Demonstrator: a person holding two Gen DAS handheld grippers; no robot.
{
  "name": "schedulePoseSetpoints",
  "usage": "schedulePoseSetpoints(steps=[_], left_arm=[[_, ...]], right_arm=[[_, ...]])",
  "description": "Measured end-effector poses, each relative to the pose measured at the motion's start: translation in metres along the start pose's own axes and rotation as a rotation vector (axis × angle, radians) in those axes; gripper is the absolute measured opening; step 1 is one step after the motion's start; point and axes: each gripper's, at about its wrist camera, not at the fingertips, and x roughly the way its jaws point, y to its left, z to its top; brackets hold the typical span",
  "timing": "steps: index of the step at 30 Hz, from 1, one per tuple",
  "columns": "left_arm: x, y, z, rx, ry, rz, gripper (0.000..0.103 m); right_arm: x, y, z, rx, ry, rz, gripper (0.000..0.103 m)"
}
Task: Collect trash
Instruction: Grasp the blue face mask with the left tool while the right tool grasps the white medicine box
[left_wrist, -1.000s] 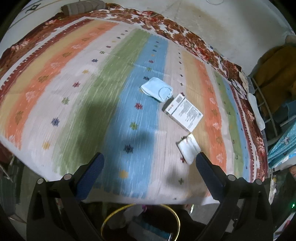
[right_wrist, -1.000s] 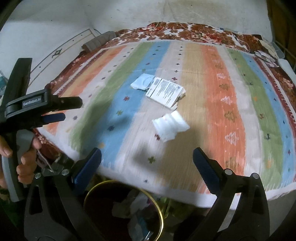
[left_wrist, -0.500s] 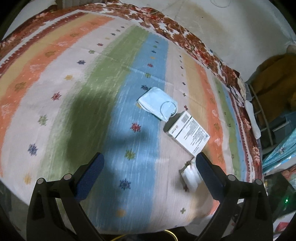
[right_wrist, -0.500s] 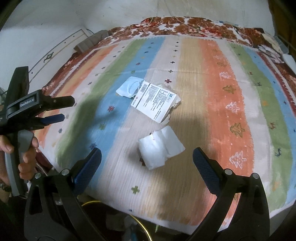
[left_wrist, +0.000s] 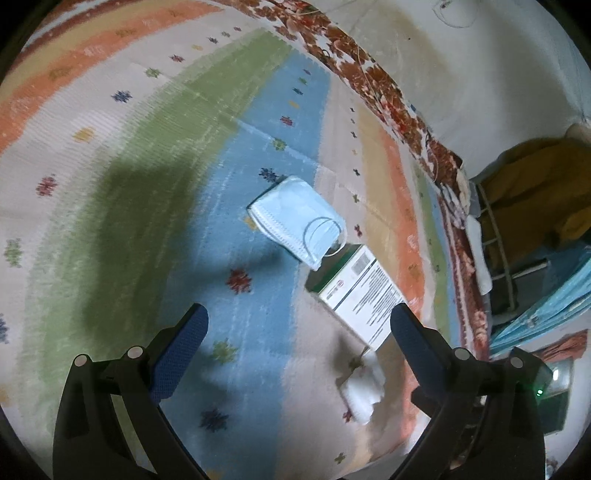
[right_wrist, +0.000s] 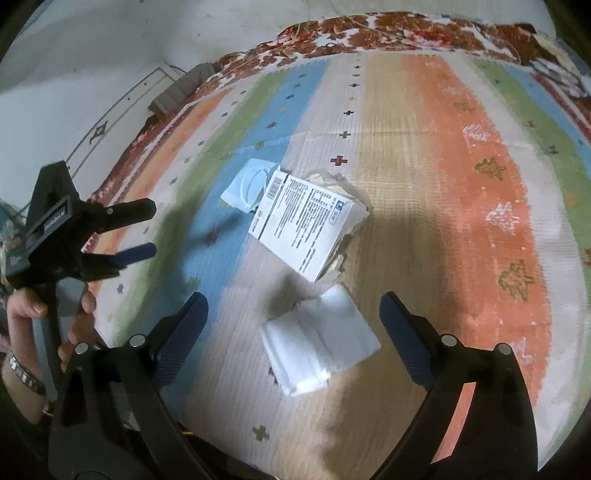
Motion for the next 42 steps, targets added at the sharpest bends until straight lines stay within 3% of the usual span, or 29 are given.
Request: schedulePoseSetpoints(steps=[12, 18, 20, 25, 30, 33, 35, 37, 42], left_arm=[[0.038, 0.008, 0.014, -0.064, -0.007, -0.113, 0.091], [0.057, 0.015, 0.018, -0.113, -0.015, -0.183, 0.083], [0.063, 0.018, 0.019, -0.133, -0.021, -0.214, 0.078], [0.079, 0.02, 0.019, -0.161, 0.002, -0.253, 0.067], [0.084, 0.019, 0.019, -0.179, -0.033, -0.253, 0.063], [0.091, 0.018, 0.021, -0.193, -0.037, -0.24, 0.051], [0.097, 0.018, 0.022, -0.193, -0.035, -0.215, 0.033], [0.099, 0.018, 0.023, -0.193, -0.04, -0.201, 0.024], [0.092, 0.014, 0.025, -0.157, -0.074, -0.185, 0.008]], right_arm=[[0.041, -0.027, 0.018, 0.078, 0.059, 0.067, 0.08], [0.061, -0.031, 0.025, 0.1, 0.087, 0.126, 0.063], [0.068, -0.029, 0.027, 0.086, 0.09, 0.12, 0.062], [0.074, -0.034, 0.033, 0.116, 0.087, 0.162, 0.044], [0.078, -0.034, 0.034, 0.106, 0.086, 0.171, 0.041], [0.078, -0.035, 0.035, 0.107, 0.082, 0.177, 0.036], [0.076, -0.035, 0.035, 0.103, 0.079, 0.174, 0.033], [0.074, -0.033, 0.036, 0.095, 0.077, 0.168, 0.03], [0.063, -0.028, 0.038, 0.076, 0.066, 0.144, 0.026]])
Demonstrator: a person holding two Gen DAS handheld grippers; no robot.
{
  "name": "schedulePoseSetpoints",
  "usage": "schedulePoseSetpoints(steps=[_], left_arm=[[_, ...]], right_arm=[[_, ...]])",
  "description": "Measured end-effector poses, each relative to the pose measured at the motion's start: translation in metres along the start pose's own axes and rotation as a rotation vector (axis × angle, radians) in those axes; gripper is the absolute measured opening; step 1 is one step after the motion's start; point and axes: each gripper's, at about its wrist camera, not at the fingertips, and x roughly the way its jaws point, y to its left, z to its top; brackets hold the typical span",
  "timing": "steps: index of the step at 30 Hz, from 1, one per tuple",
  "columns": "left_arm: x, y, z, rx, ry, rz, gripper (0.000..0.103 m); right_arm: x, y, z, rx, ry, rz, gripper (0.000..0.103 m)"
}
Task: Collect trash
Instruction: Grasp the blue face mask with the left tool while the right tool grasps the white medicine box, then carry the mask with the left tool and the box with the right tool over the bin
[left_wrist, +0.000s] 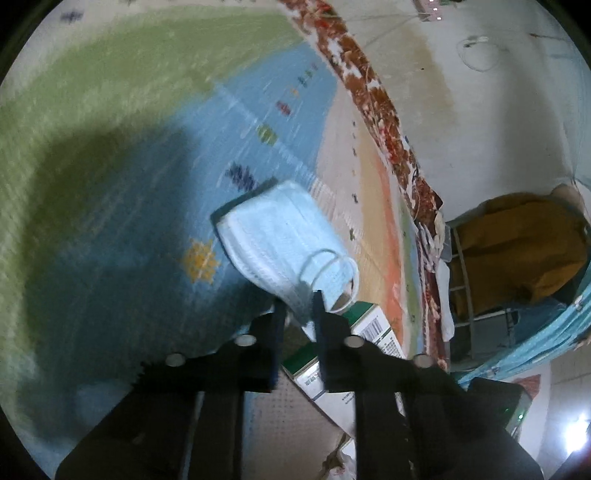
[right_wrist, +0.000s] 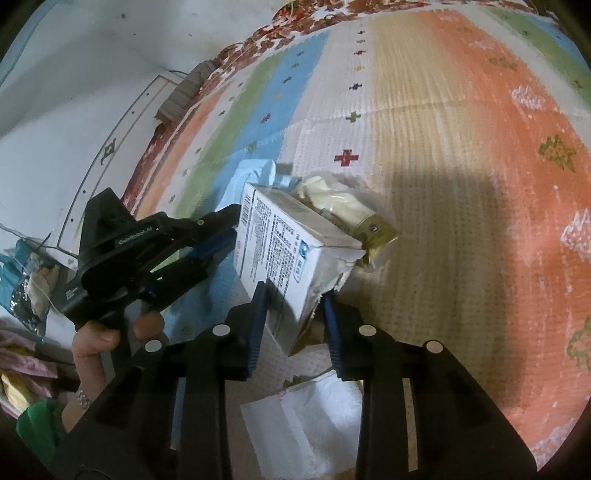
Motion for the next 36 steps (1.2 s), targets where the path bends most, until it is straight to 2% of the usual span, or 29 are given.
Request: schedulePoseSetpoints(steps=[2, 6, 15, 22, 27, 30, 36], left_arm=[[-0.006, -0.004, 0.002, 0.006, -0.009, 0.002, 0.003], [-0.019, -0.012, 0.004, 0.013, -0.033, 0.014, 0.002], [-0.052, -0.042, -0.003, 0.136, -0.03, 0.134, 0.002], [-0.074, -0.069, -0.021, 0.256, 0.003, 0.223, 0.002], [-0.099, -0.084, -0.035, 0.326, -0.011, 0.226, 0.002], [-0.114, -0.089, -0.041, 0.339, -0.016, 0.222, 0.002], [-0.136, -0.106, -0.065, 0.444, -0.016, 0.301, 0.002]], right_arm=[[-0.005, 0.003, -0.001, -0.009, -0.001, -0.013, 0.024], [-0.018, 0.011, -0.004, -0.035, -0.003, -0.054, 0.022], [-0.045, 0.027, -0.014, -0.09, -0.014, -0.12, 0.019], [-0.072, 0.048, -0.023, -0.132, -0.048, -0.158, 0.019], [-0.09, 0.065, -0.035, -0.181, -0.068, -0.202, 0.019], [-0.1, 0.066, -0.041, -0.165, -0.081, -0.221, 0.019], [-0.121, 0.076, -0.061, -0.18, -0.092, -0.228, 0.019]])
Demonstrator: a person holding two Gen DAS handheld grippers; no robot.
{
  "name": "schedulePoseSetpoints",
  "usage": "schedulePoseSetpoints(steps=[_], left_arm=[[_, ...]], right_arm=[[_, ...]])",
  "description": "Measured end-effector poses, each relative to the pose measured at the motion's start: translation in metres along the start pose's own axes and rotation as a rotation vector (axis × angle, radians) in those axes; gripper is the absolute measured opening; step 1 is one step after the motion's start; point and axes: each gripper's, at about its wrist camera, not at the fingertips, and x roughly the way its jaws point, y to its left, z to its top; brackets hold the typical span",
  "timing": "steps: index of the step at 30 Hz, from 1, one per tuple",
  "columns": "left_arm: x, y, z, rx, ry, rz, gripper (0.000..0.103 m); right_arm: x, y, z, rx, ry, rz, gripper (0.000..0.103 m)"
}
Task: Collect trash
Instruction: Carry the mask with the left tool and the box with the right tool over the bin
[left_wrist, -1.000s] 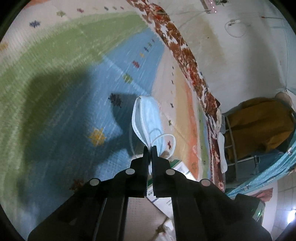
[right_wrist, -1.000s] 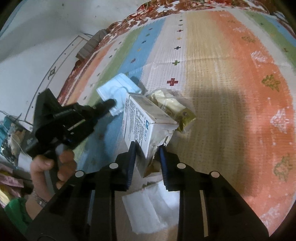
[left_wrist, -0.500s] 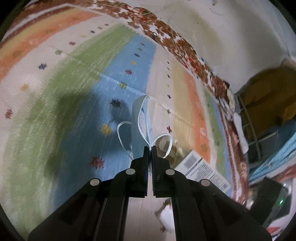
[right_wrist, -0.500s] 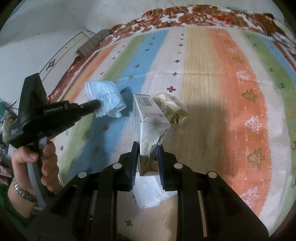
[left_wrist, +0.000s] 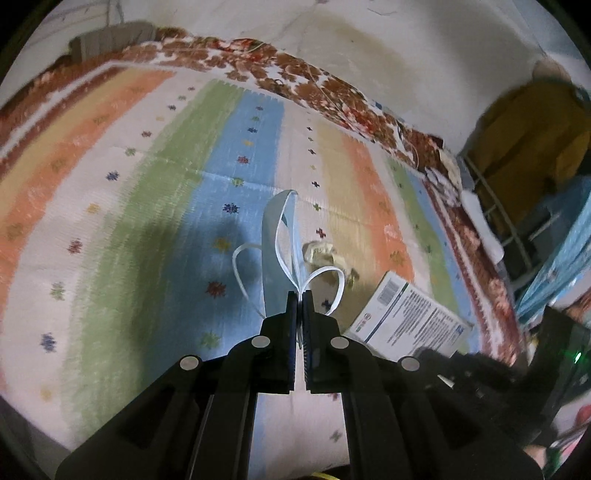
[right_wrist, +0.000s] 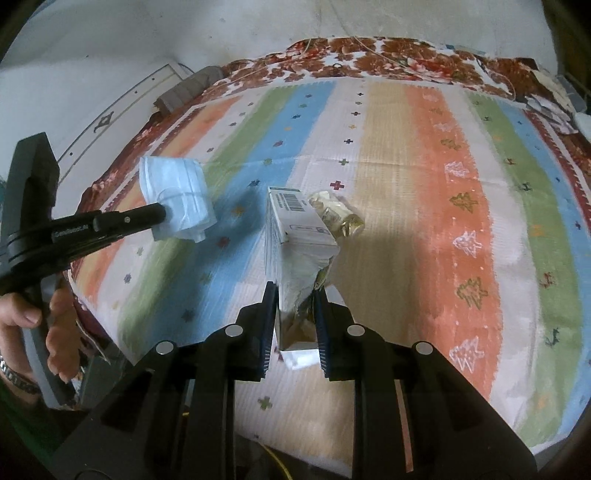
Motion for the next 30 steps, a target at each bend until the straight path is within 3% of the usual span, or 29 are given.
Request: schedulePoseSetpoints(steps=[6, 15, 30], left_arm=[[-0.028, -0.017, -0.015, 0.083, 0.015, 0.016, 0.002], [-0.054, -0.025, -0.043, 0.112, 0.053, -0.024, 0.002], [-0.097, -0.028, -0.081, 0.121, 0.067, -0.046, 0.002]], right_arm=[[-0.027, 0.014, -0.016, -0.011, -0.008, -0.027, 0.019], [-0.047, 0.038, -0.041, -0.05, -0.014, -0.078, 0.019], [-0.1, 0.062, -0.09, -0.094, -0.082, -0.073, 0.019]])
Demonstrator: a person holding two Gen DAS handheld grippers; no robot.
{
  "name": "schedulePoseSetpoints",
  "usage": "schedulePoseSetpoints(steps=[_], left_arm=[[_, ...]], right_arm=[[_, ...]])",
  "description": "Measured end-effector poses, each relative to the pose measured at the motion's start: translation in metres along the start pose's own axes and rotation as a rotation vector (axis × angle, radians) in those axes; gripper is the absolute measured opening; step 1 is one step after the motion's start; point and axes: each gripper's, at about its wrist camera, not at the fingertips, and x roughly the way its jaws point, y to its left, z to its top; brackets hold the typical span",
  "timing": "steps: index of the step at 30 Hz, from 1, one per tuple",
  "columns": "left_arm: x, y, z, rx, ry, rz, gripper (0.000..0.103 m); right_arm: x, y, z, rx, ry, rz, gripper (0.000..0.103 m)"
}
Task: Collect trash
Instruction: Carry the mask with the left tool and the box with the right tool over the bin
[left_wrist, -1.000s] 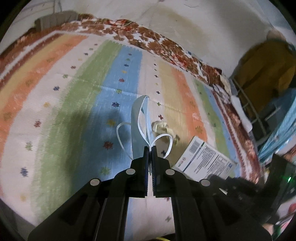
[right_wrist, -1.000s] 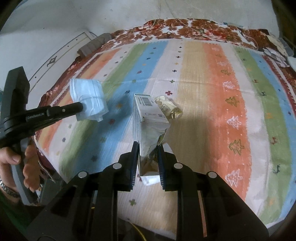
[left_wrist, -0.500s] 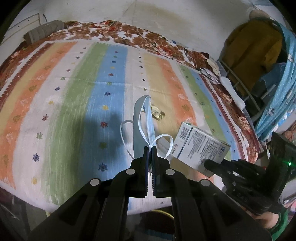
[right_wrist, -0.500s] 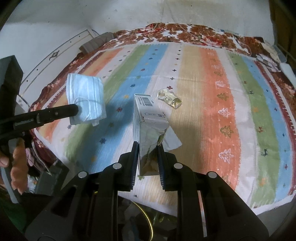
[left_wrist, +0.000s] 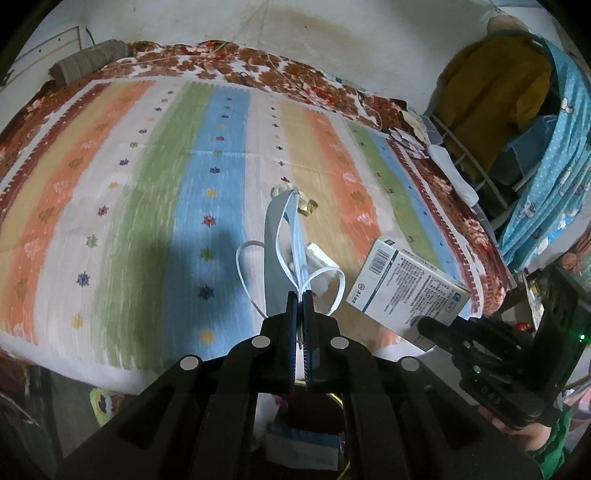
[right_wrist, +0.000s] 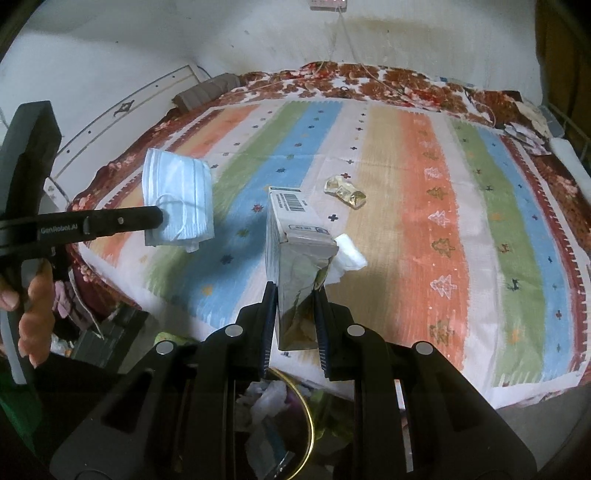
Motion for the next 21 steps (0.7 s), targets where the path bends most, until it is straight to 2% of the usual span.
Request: schedulePoseSetpoints(steps=[11, 21], left_arm=[[-0.014, -0.007, -0.03, 0.01, 0.045, -0.003, 0.002], [-0.025, -0.018, -0.066, 0.033, 0.08, -0.012, 0.002]], right_arm=[[-0.026, 0.011, -0.034, -0.013, -0.02, 0.025, 0.019], [-0.037, 0.02, -0.067, -0.012, -0.001, 0.037, 0.019]])
